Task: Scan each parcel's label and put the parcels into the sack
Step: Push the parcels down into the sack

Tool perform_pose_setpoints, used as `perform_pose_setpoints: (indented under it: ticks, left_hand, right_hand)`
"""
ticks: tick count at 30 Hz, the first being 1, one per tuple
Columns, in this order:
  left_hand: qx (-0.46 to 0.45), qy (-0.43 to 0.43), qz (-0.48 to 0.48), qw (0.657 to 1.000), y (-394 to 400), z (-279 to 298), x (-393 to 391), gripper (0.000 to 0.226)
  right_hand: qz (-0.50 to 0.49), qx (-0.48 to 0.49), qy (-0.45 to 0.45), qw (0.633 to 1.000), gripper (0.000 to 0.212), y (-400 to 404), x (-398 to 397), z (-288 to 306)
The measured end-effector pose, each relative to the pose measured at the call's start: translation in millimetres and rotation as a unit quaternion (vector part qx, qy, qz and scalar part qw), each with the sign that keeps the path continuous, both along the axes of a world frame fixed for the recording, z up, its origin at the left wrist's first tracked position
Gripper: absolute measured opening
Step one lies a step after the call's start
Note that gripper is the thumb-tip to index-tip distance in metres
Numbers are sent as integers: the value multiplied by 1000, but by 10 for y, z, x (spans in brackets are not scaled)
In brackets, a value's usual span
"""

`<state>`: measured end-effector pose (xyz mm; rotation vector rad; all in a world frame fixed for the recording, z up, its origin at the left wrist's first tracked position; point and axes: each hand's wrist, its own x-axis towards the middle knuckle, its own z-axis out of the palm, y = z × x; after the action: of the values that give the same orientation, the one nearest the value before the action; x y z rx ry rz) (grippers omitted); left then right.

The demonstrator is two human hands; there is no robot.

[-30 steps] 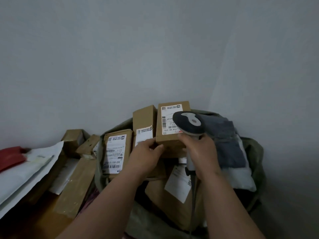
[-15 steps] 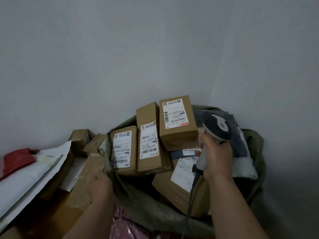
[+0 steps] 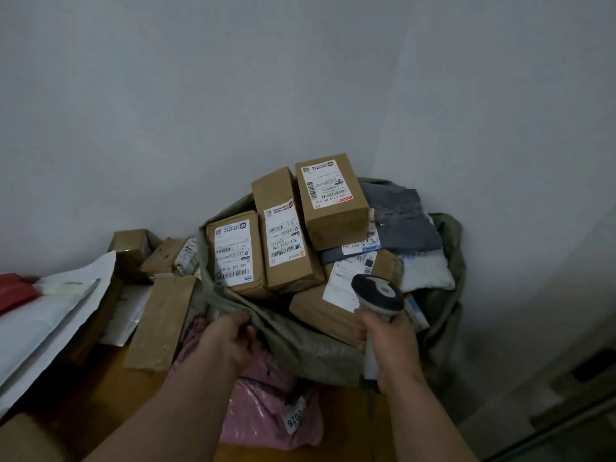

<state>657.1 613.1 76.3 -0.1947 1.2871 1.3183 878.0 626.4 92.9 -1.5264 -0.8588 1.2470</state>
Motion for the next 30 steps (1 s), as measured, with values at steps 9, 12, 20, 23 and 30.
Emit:
perform_pose_setpoints:
  ticks: [9,12,20,23,30]
  left_hand:
    - [122,-67,67,988,-83,409,58,24]
    - [170,-89,110,975,-41,597,77,20]
    - [161,-170,197,952,-128,472,209,24]
    - [69,-160,122,977,-129,241,362,23]
    - [8,-58,-31,998,-97,-132,687,33]
  right_hand:
    - [-184,-17,98,978,54,-312,331,-243]
    - [-210,-36,129,968,61,-372,388,-302]
    - [-194,-125,275,933,51,-42,628,-407]
    - [-177,-133,295,929,48,120,661,-462]
    - [-154,-93,187,966,44,497,854,-296]
